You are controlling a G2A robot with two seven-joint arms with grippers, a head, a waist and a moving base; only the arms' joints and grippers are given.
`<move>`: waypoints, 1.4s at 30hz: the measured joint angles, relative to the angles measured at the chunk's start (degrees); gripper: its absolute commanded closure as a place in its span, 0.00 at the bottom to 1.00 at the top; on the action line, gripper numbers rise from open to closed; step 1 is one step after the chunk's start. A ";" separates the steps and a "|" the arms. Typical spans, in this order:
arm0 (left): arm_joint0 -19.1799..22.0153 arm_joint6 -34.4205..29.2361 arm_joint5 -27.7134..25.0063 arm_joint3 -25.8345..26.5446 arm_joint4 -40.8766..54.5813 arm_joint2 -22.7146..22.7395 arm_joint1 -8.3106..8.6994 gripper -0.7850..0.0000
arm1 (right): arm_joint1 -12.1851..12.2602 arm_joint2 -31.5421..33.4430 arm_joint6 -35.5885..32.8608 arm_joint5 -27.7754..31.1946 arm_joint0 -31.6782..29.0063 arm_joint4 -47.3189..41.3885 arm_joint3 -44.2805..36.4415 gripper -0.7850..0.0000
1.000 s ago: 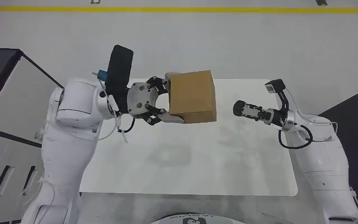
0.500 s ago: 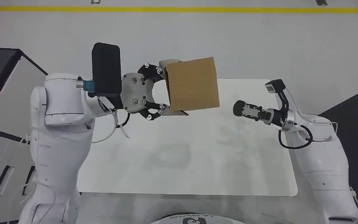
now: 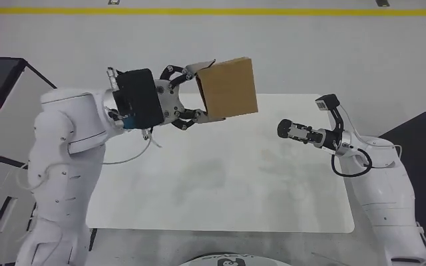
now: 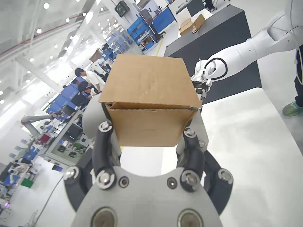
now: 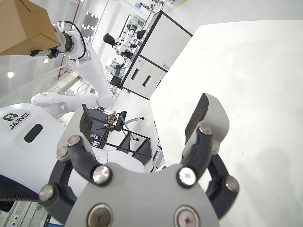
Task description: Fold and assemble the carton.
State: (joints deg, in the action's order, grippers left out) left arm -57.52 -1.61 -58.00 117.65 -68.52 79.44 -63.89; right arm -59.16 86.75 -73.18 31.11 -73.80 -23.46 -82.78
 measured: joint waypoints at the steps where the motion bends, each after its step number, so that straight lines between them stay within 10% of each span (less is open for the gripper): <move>1: 0.18 3.27 0.00 -0.34 -2.15 -0.12 0.20 1.00 | 0.00 0.00 0.00 0.00 0.00 0.00 0.00 0.00; 8: 2.27 24.27 0.61 -2.52 -22.77 0.34 1.31 1.00 | 0.00 0.00 0.00 0.00 0.00 0.00 0.00 0.00; 16: 2.05 22.85 2.03 -1.61 -22.93 0.42 1.41 1.00 | 0.00 0.00 0.00 0.00 0.00 0.00 0.00 0.00; 29: -0.92 53.07 38.62 -5.40 -74.36 -3.39 4.68 1.00 | 0.00 0.00 0.00 0.00 0.00 0.00 0.00 0.00; 42: -1.29 55.29 44.19 -5.82 -74.97 -3.87 4.80 1.00 | 0.00 0.00 0.00 0.00 0.00 0.00 0.00 0.00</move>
State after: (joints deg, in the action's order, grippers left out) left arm -58.81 53.68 -13.81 111.84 -143.49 75.57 -59.09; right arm -59.16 86.75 -73.18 31.11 -73.80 -23.46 -82.78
